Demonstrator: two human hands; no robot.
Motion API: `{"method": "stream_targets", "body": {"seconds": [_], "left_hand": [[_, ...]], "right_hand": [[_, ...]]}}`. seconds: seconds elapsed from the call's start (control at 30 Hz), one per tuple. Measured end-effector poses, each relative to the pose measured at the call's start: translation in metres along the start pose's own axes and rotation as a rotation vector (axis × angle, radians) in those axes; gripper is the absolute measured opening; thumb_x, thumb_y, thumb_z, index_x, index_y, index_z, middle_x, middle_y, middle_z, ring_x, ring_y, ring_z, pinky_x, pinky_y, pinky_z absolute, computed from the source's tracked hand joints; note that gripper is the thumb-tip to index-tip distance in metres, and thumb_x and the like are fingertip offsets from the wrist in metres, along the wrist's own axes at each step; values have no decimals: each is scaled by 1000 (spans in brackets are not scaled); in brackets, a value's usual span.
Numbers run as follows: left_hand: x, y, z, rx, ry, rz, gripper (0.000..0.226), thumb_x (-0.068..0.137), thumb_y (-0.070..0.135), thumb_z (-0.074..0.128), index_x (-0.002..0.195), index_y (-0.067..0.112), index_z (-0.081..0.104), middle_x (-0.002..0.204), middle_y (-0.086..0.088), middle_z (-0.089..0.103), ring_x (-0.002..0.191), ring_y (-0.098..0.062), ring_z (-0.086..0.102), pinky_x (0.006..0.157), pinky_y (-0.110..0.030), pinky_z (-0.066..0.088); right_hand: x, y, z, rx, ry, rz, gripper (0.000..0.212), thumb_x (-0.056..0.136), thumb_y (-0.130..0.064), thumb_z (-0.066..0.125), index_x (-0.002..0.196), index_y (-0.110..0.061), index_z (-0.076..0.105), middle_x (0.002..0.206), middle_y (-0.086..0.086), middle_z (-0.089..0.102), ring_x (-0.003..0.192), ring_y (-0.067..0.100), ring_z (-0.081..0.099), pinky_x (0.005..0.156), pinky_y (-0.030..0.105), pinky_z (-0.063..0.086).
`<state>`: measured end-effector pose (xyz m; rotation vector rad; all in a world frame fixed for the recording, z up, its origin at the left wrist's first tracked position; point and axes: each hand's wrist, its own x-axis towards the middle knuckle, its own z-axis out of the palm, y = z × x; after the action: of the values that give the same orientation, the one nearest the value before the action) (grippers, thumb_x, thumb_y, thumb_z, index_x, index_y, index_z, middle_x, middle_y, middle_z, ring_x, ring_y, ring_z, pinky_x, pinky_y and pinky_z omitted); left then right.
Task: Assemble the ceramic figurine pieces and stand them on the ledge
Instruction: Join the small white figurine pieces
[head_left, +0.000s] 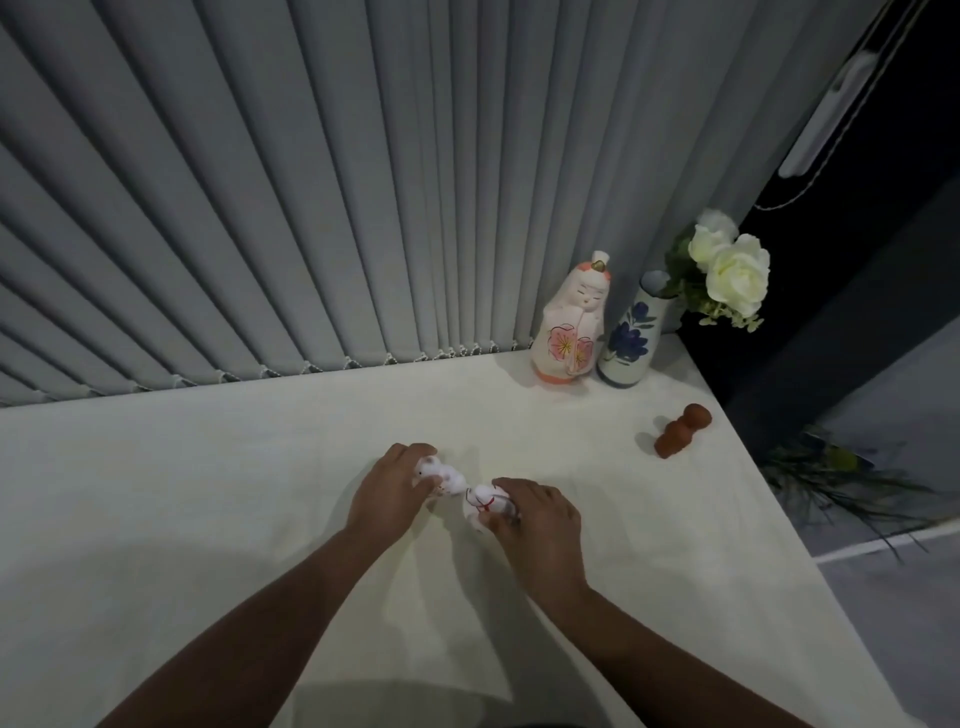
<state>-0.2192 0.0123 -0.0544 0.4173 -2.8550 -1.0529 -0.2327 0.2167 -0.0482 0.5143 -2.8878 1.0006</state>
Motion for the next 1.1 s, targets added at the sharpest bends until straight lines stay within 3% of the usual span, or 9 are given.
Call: {"method": "stream_targets", "body": {"seconds": [0.23, 0.6, 0.9, 1.1], "left_hand": [[62, 31, 9, -29, -31, 82, 34, 82, 14, 67, 115, 19, 60, 111, -8, 61, 99, -26, 60, 82, -34, 46], [124, 70, 36, -11, -93, 101, 38, 80, 10, 63, 117, 22, 58, 115, -8, 57, 103, -28, 58, 84, -36, 47], [127, 72, 52, 27, -135, 138, 35, 84, 16, 62, 117, 22, 56, 115, -8, 56, 103, -29, 57, 80, -38, 49], [124, 71, 50, 71, -164, 165, 39, 86, 17, 58, 123, 23, 53, 121, -7, 55, 112, -27, 54, 87, -42, 50]], "right_hand": [[59, 30, -35, -86, 15, 101, 33, 78, -36, 71, 110, -32, 65, 105, -7, 72, 101, 21, 62, 91, 43, 46], [117, 73, -72, -269, -276, 118, 39, 86, -38, 60, 124, -29, 56, 129, -6, 61, 122, 19, 48, 112, 46, 22], [120, 84, -67, -166, -196, 117, 33, 80, -34, 68, 113, -29, 64, 113, -6, 69, 109, 21, 57, 105, 48, 32], [115, 85, -63, -128, -153, 154, 39, 81, -32, 67, 119, -29, 61, 121, -6, 66, 120, 16, 51, 116, 47, 11]]}}
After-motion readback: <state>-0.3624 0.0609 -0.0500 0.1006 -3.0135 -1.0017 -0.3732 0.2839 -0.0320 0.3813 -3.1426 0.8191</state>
